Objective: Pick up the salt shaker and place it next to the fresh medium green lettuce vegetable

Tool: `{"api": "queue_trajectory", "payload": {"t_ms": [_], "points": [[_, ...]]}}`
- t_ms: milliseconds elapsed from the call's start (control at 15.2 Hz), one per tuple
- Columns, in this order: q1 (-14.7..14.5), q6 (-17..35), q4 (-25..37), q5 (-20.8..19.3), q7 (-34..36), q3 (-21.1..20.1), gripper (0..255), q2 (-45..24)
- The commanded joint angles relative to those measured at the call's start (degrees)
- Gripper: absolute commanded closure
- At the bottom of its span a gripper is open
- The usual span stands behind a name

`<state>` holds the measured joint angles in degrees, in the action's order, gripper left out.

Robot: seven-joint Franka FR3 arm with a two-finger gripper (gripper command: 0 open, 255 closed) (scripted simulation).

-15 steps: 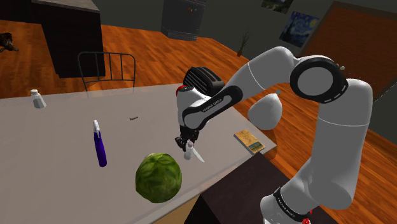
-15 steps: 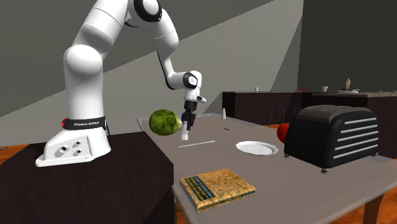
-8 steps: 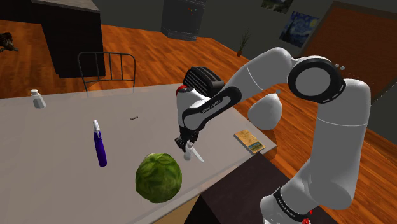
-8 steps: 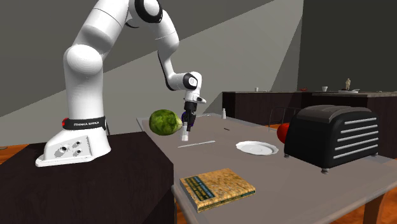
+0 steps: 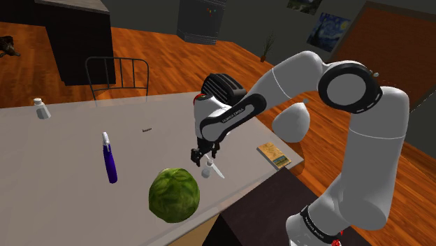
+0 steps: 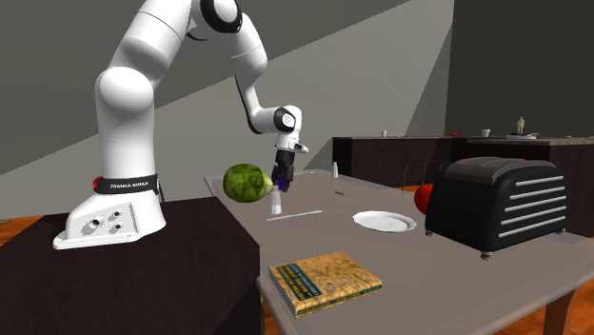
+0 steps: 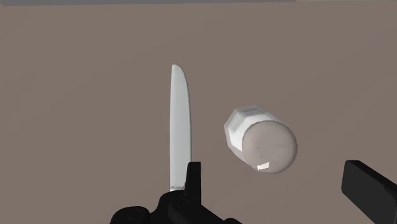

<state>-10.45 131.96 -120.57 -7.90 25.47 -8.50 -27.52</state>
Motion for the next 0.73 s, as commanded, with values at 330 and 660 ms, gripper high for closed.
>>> {"api": "queue_trajectory", "payload": {"t_ms": [330, 660], "points": [[0.3, -5.7, 2.5, 1.0, -0.8, -0.6, 0, 3.3], [0.3, -5.7, 2.5, 1.0, -0.8, -0.6, 0, 3.3]]}}
